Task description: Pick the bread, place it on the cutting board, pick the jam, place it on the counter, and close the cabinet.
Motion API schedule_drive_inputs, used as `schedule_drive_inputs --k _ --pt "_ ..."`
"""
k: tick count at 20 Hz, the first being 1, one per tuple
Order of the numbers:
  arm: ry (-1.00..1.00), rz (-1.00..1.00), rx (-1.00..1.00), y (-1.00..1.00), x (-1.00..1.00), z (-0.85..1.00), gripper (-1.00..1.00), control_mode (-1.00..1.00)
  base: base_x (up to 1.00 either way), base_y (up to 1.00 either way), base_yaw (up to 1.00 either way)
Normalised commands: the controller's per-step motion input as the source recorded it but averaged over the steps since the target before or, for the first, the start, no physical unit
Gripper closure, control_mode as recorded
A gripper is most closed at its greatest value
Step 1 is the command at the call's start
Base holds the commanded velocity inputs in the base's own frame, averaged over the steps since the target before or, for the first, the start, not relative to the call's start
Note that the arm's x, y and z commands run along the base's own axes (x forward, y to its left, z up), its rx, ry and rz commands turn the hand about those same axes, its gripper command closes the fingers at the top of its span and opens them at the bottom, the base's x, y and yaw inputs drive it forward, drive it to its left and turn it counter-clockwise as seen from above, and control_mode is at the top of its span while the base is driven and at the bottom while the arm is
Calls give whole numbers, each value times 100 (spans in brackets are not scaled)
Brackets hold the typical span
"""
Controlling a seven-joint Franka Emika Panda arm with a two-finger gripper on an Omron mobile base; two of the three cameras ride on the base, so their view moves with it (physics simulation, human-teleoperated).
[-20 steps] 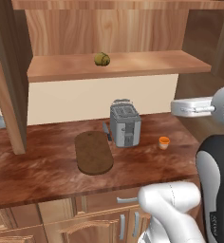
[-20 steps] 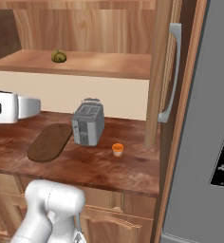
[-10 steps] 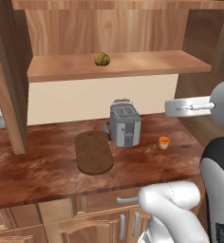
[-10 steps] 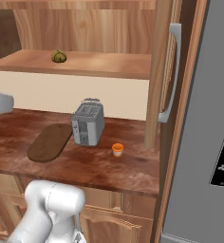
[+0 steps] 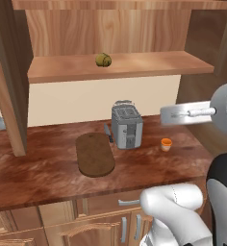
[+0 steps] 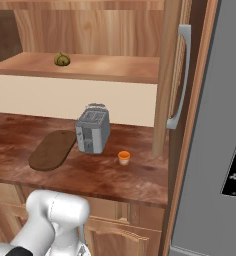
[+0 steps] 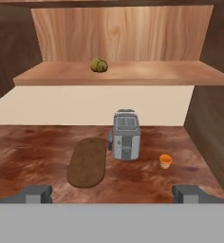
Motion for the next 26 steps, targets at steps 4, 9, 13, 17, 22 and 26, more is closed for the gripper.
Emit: schedule_drive_inputs --k 4,9,13,17,22,26 --pt "0 0 0 13 -21 1 -100 -100 0 0 0" --pt "1 1 0 10 -9 2 -100 -100 0 0 0" --pt "0 3 0 9 0 0 -100 -100 0 0 0" --pt "0 3 0 9 4 0 -100 -100 0 0 0" --pt "0 3 0 6 9 0 -100 -100 0 0 0" --pt "0 1 0 4 21 -1 -100 -100 0 0 0"
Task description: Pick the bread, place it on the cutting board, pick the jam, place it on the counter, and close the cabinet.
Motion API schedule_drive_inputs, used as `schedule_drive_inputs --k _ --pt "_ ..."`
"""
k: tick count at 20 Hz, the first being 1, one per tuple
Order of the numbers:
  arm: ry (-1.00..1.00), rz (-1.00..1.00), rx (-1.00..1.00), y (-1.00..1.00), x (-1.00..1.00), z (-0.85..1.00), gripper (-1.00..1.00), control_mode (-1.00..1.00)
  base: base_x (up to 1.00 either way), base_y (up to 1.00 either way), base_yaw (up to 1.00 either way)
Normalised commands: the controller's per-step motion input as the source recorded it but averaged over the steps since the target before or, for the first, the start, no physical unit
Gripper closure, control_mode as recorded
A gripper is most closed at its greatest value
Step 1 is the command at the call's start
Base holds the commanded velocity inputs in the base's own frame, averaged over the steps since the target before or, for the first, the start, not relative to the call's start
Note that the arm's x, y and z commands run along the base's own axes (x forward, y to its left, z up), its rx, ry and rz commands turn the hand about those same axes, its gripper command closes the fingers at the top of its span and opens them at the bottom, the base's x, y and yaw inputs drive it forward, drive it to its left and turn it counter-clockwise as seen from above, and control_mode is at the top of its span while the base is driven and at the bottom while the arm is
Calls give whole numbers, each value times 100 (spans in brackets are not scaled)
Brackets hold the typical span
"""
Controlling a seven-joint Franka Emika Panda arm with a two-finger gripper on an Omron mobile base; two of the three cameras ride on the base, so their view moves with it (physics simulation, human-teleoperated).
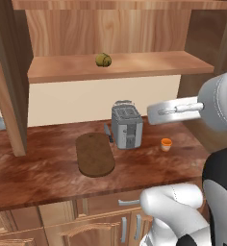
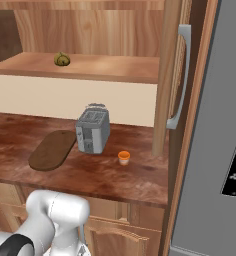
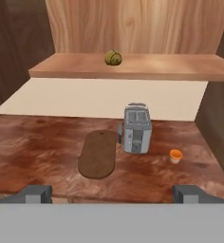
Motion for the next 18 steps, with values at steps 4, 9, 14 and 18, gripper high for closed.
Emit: schedule_drive_inputs --k 4,9,14,18 --pt "0 0 0 1 29 -3 -100 -100 0 0 0" --pt "0 1 0 1 28 -3 -100 -100 0 0 0" --pt "0 2 0 1 34 -5 -100 -100 0 0 0" --pt "0 3 0 2 40 -6 -100 -100 0 0 0"
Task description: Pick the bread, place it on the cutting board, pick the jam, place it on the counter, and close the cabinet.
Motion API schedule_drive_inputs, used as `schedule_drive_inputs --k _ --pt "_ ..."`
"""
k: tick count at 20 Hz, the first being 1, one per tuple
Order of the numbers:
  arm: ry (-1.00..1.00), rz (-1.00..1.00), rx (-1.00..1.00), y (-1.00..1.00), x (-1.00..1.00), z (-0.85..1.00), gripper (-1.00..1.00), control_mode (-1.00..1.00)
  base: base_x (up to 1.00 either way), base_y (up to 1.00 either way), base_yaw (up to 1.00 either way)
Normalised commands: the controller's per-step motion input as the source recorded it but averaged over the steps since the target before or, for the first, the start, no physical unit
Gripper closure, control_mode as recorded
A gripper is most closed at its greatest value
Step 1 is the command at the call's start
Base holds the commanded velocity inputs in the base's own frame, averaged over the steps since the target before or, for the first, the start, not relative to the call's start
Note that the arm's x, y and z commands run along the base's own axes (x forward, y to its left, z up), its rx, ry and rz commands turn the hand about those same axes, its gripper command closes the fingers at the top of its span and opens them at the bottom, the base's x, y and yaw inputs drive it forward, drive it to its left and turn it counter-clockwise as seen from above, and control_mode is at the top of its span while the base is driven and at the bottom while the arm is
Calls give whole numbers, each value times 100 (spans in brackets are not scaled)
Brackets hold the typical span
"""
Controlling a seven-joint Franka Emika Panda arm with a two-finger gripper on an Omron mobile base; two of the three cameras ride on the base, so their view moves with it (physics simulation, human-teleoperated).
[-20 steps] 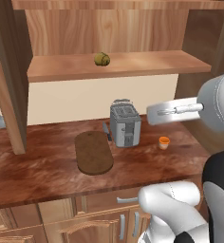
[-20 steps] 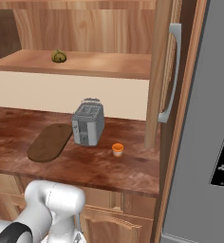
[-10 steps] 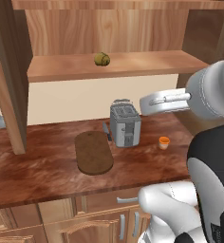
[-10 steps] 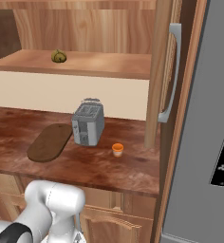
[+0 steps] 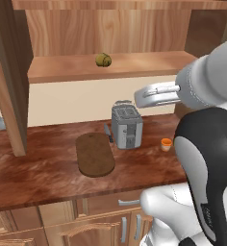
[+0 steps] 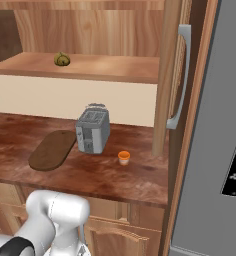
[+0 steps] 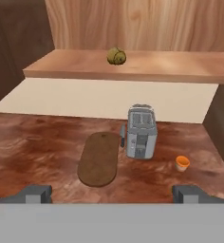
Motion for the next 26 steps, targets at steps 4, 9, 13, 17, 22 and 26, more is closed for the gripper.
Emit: schedule_drive_inputs --k 4,9,13,17,22,26 --pt "0 3 0 10 44 -11 -100 -100 0 0 0" --pt "-2 4 -1 10 39 -16 -100 -100 0 0 0" --pt "-3 2 0 1 44 -3 -100 -100 0 0 0" --pt "-7 0 0 0 44 0 -100 -100 0 0 0" --pt "-4 0 0 0 35 0 -100 -100 0 0 0" --pt "0 0 0 0 36 0 -100 -100 0 0 0"
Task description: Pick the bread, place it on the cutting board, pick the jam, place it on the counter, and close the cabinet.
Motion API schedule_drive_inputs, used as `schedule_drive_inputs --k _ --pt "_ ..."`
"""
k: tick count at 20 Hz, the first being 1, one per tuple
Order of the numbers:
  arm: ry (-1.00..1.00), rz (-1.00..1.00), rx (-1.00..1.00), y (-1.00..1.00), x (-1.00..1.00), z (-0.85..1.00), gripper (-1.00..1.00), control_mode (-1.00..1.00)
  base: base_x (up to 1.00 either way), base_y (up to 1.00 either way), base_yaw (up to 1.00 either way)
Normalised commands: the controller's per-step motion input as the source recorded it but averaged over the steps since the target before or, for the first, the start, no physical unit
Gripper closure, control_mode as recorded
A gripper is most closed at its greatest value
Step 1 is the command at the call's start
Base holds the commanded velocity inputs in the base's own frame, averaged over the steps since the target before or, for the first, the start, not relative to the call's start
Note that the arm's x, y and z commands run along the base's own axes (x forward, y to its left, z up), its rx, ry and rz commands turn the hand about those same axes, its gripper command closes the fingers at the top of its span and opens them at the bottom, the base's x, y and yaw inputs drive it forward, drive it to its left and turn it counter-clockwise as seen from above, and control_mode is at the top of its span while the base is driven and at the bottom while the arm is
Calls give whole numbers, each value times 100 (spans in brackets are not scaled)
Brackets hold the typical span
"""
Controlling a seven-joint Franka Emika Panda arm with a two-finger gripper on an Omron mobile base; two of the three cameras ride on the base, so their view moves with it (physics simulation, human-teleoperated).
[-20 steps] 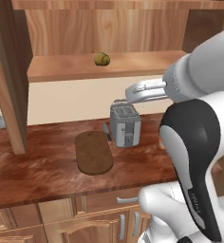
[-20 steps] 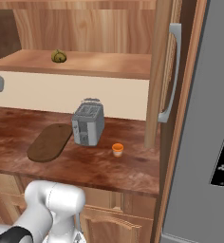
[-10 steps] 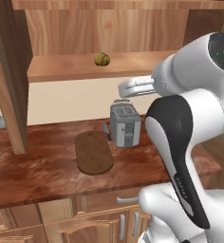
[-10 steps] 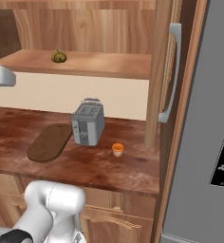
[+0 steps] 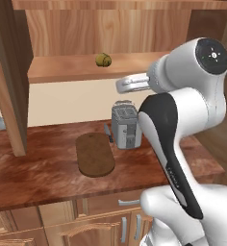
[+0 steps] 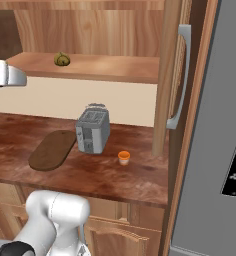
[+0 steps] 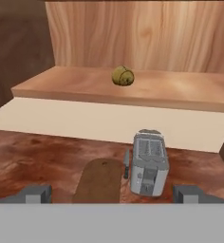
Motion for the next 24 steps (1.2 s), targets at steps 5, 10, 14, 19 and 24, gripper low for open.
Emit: schedule_drive_inputs --k 5,10,14,19,24 --pt "0 0 0 0 36 0 -100 -100 0 0 0" --pt "0 0 0 1 33 0 -100 -100 0 0 0" --pt "0 0 0 2 31 0 -100 -100 0 0 0" --pt "0 0 0 5 29 0 -100 -100 0 0 0" --pt "0 0 0 2 30 0 -100 -100 0 0 0"
